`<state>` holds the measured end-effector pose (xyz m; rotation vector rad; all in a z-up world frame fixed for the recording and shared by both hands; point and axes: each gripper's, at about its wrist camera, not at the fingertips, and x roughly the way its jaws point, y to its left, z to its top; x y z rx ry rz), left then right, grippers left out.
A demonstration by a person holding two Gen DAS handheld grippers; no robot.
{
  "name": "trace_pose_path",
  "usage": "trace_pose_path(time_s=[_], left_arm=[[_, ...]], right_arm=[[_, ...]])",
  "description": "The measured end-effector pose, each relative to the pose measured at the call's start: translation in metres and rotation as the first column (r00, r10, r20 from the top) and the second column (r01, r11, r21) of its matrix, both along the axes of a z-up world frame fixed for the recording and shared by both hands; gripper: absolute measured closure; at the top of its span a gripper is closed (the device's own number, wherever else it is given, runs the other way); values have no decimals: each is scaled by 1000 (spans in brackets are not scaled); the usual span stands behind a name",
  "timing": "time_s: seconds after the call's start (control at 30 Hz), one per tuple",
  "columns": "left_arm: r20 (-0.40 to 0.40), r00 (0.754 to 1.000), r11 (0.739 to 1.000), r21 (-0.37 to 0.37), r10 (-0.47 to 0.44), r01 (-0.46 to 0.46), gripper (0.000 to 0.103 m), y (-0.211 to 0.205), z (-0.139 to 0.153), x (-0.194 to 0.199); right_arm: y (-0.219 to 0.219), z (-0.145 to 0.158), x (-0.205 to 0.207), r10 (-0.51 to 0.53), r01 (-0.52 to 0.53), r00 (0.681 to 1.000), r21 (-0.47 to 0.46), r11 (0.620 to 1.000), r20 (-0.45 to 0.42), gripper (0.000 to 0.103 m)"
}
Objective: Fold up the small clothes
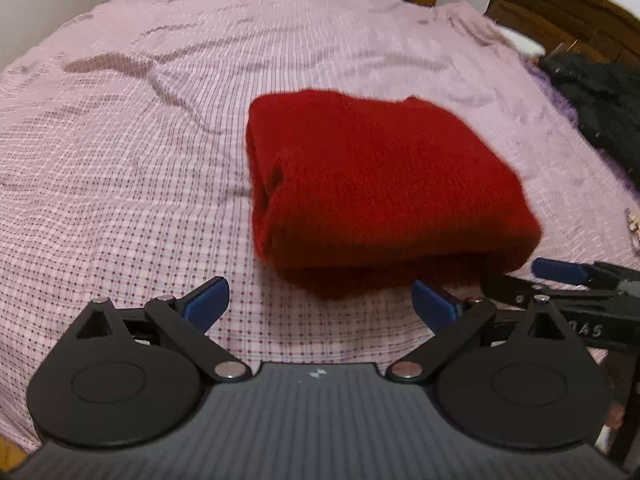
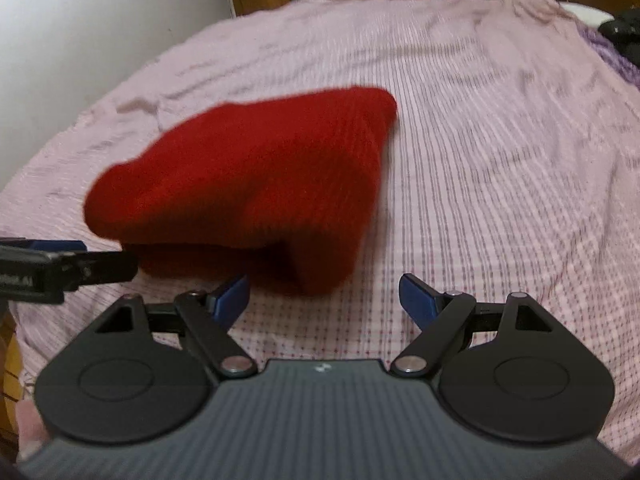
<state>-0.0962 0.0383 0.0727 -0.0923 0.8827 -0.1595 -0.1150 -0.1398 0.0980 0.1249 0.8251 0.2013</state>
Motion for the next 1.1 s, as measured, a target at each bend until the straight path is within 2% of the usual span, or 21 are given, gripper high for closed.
trace_pose_path(time_s=[0.13, 0.2, 0.37, 0.47, 0.57, 1.1], left_arm=[[13, 1000, 995, 99, 8, -9, 2, -14, -14, 10], [17, 1000, 990, 138, 10, -12, 2, -21, -22, 16], [-23, 999, 989, 145, 30, -27, 2, -28, -34, 30], [-41, 998, 986, 160, 43, -36, 1, -31, -38, 34], [-50, 997, 985, 168, 54, -45, 0, -33, -41, 37], [-61, 996, 985, 165, 58, -48, 0, -33, -43, 43]], right_arm=[[-3, -11, 8, -53, 53, 998, 8, 999, -37, 20], [-1, -17, 10, -51, 51, 997, 8, 999, -50, 9], [12, -26, 11, -19, 16, 998, -73, 997, -52, 5], [15, -28, 12, -20, 15, 998, -87, 996, -56, 4], [16, -30, 14, -20, 15, 998, -81, 997, -61, 0], [13, -30, 13, -18, 14, 998, -73, 997, -63, 0]])
